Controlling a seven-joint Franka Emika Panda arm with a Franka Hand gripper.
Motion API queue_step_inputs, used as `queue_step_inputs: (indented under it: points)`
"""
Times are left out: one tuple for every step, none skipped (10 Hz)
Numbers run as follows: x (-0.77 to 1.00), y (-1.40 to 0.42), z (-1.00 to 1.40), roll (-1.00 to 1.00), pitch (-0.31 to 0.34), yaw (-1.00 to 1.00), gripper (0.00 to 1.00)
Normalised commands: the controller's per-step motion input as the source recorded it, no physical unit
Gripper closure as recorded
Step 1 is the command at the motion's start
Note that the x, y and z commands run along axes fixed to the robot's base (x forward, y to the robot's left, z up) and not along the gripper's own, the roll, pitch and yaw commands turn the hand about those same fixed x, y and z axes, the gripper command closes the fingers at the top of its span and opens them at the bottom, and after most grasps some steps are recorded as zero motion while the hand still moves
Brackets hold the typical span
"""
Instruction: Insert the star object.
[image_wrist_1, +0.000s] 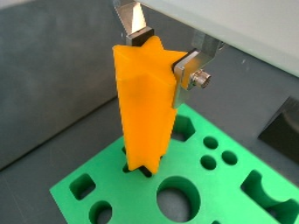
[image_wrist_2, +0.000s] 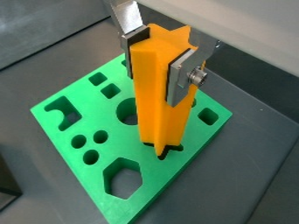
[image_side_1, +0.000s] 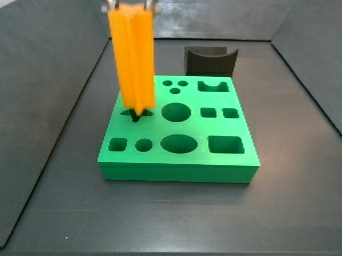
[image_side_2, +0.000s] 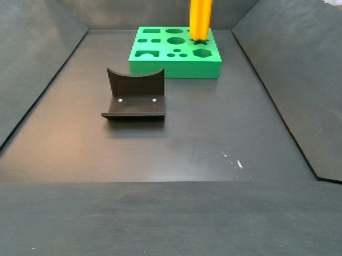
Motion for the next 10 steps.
queue_step_inputs:
  points:
    - [0.0,0.0,-0.26,-0.06,0.0,-0.03,1.0]
    - [-0.02,0.0,-0.25,0.0,0.01,-0.24,1.0]
    - [-0.07,0.0,-0.23,0.01,0.043,-0.34,1.0]
    - [-0.16,0.0,-0.32,0.0,0.017,-0.34,1.0]
    - [-0.37,0.0,-0.34,-0.01,0.0,-0.26,1.0]
    - [-0.09,0.0,-0.35,-0.06,0.0,-0.18,1.0]
    - [0.11,0.0,-0.42,-0.03,0.0,-0.05,1.0]
    - [0.19,0.0,-0.48,-0.01,0.0,0.0,1.0]
    - [0.23,0.0,-0.48,0.0,0.0,0.0,1.0]
    - [0.16,-0.03,-0.46,0.07,0.0,0.0,1.0]
